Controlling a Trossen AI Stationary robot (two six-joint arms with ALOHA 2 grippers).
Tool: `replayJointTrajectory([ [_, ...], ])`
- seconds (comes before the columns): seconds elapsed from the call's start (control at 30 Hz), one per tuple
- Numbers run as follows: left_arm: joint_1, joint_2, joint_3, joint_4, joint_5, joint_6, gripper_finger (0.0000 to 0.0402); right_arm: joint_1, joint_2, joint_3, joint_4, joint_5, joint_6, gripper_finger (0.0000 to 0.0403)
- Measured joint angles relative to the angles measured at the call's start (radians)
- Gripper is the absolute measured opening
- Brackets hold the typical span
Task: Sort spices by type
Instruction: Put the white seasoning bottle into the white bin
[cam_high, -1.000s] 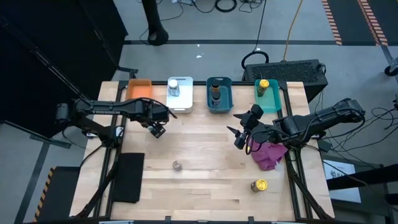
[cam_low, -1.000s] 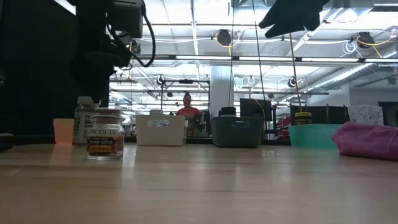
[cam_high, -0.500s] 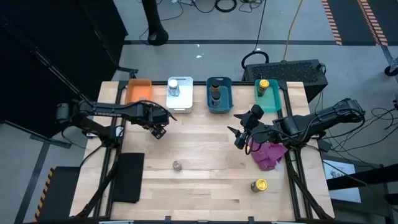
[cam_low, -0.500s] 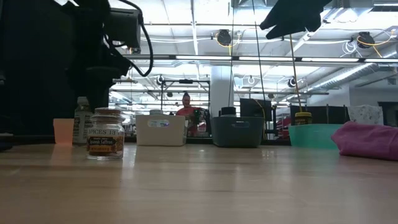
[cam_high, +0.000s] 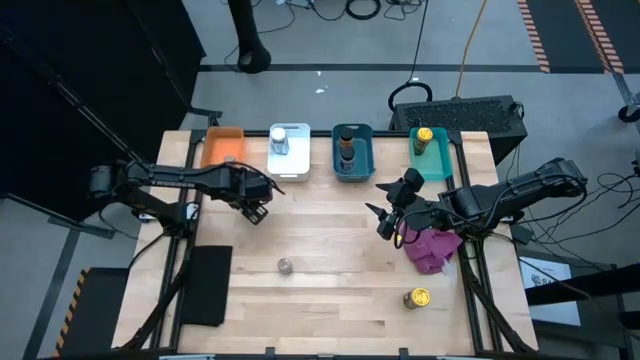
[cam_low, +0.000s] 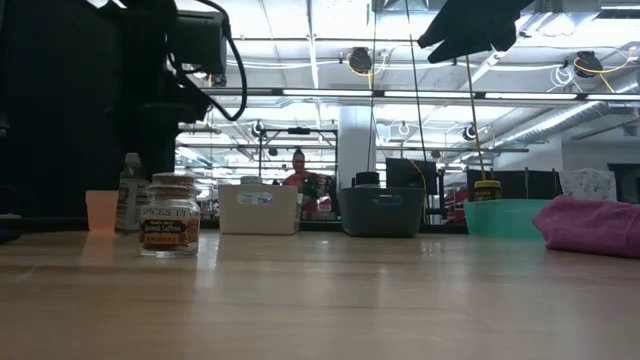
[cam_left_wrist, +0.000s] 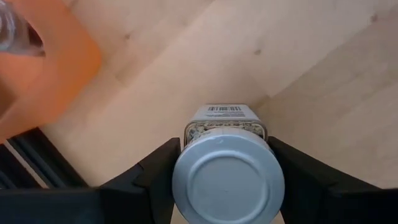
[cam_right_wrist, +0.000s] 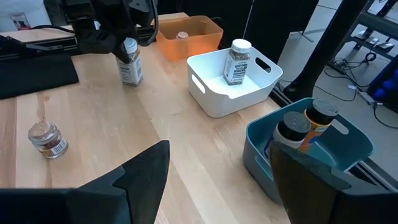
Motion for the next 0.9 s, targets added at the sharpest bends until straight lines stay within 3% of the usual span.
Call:
replayJointTrajectory([
  [0.27, -0.026, 0.001, 0.191, -0.043, 0.022, 0.036, 0.0210, 0.000, 0.000, 0.000, -0.018, 0.000, 0.020, 0.0256],
  [0.4, 0.001, 0.001, 0.301, -0.012, -0.050, 0.050, 0.0210, 0.000, 0.000, 0.000, -0.018, 0.000, 0.020, 0.0256],
  [0.57, 0.090, -0.001, 0.392, 0.072, -0.147, 0.067, 0.0210, 0.000, 0.000, 0.000, -0.018, 0.000, 0.020, 0.0256],
  [0.7, 0.203, 0.003, 0.393, 0.196, -0.083, 0.111, 0.0210, 0.000, 0.000, 0.000, -0.018, 0.000, 0.020, 0.0256],
  [0.9, 0.323, 0.064, 0.393, 0.182, -0.026, 0.104, 0.0210, 0.000, 0.000, 0.000, -0.026, 0.001, 0.020, 0.0256],
])
